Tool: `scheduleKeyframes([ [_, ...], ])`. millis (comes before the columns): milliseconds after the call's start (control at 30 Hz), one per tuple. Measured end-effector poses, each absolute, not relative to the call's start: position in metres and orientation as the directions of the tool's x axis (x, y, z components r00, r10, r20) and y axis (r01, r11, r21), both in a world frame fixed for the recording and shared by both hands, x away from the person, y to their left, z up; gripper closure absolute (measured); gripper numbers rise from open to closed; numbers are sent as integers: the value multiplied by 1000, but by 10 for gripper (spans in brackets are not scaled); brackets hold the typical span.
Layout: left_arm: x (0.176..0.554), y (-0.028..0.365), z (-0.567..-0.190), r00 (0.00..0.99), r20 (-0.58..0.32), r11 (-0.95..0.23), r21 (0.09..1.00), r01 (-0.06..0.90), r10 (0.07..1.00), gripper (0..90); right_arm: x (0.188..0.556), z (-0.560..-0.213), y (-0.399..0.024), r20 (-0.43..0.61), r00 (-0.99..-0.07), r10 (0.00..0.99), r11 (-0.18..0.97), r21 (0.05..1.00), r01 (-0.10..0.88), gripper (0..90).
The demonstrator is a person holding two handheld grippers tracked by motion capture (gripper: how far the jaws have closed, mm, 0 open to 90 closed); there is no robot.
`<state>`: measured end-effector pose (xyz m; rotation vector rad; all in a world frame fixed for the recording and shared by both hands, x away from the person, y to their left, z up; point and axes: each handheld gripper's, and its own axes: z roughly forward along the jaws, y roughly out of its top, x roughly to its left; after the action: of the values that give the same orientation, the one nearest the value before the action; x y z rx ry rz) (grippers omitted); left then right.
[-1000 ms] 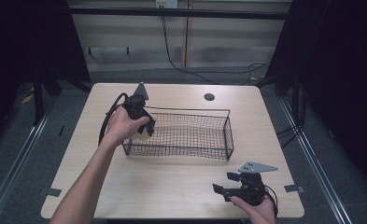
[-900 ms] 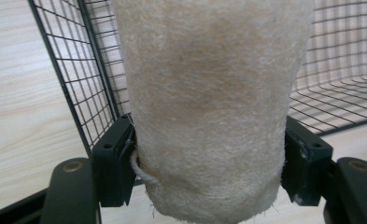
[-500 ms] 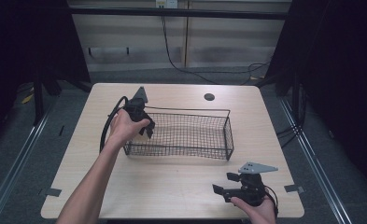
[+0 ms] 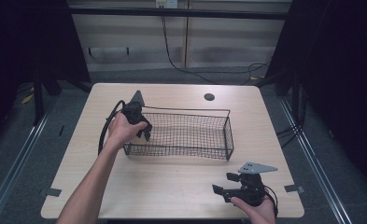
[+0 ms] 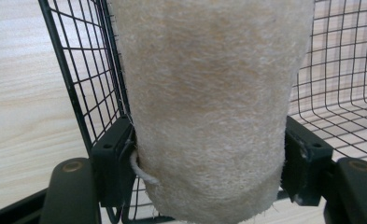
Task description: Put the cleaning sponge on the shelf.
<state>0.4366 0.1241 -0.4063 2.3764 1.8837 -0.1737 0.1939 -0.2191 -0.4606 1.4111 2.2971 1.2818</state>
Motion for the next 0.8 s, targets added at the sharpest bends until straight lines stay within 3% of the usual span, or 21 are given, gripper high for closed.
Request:
scheduleKeyframes([
  [800,438,115,-431,216,-97,-220,-40,975,972,315,194,-460,-220,285,-544,790,184,735,653,232],
])
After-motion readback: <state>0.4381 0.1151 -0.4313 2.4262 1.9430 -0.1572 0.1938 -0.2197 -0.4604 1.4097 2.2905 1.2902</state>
